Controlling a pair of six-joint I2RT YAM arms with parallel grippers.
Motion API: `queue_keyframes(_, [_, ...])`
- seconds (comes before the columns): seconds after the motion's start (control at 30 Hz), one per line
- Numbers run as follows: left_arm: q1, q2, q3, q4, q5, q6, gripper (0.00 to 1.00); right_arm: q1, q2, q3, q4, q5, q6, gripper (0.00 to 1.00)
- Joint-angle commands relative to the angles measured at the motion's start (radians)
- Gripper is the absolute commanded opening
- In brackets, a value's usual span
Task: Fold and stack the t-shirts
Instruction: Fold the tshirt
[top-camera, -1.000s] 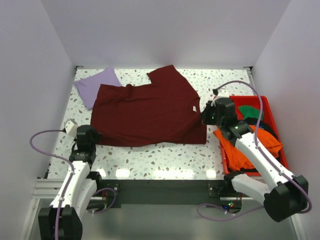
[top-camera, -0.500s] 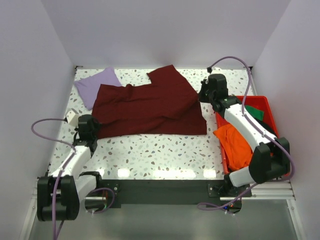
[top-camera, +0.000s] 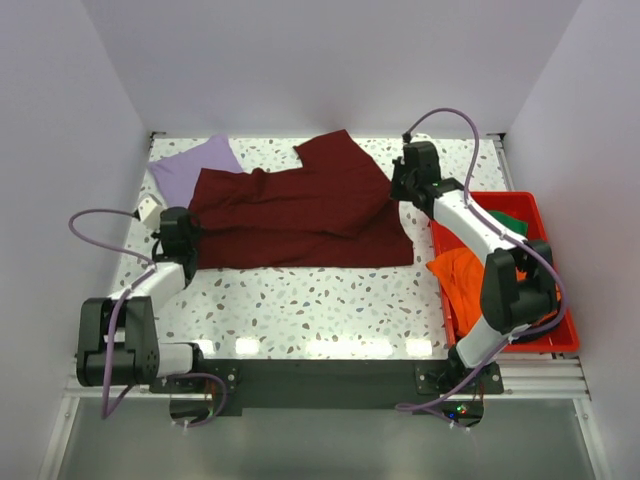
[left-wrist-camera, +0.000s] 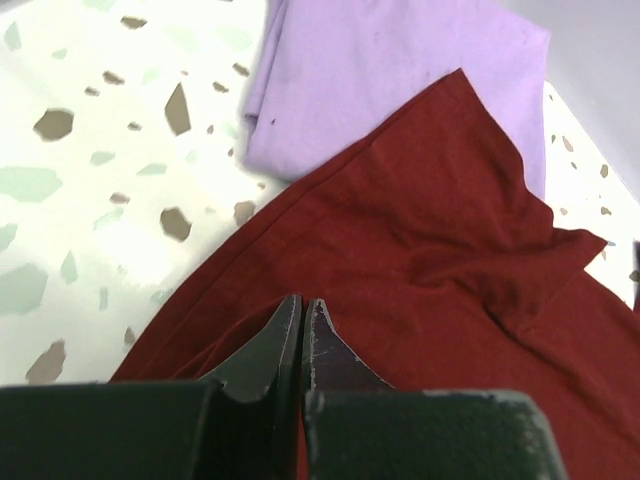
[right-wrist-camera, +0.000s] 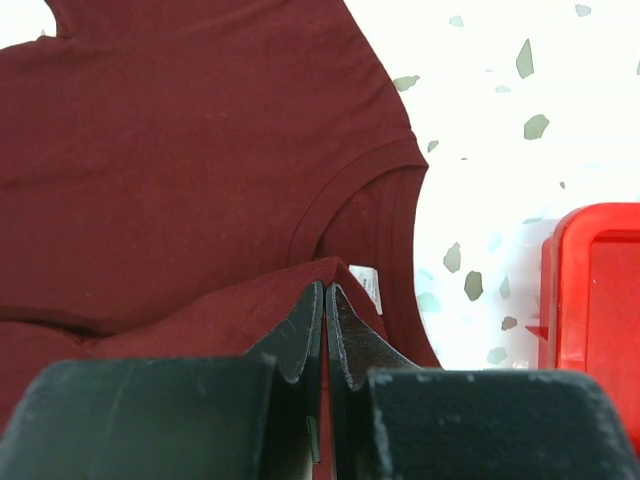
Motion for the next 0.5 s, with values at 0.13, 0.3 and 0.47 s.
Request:
queue_keyframes(0.13, [0.011, 0.143, 0.146, 0.063, 0.009, 0.100, 0.00, -0.005, 0.037, 0.064, 0.034, 0.020, -0.007, 0.00])
queue_keyframes(0.3, [0.011, 0.197, 0.198, 0.036, 0.013, 0.120, 0.05, -0.005, 0.061, 0.079, 0.024, 0.033, -0.010, 0.00])
queue_keyframes(0.47, [0.011, 0.214, 0.243, -0.040, -0.014, 0.138, 0.43, -0.005, 0.078, 0.129, 0.002, 0.070, -0.036, 0.00])
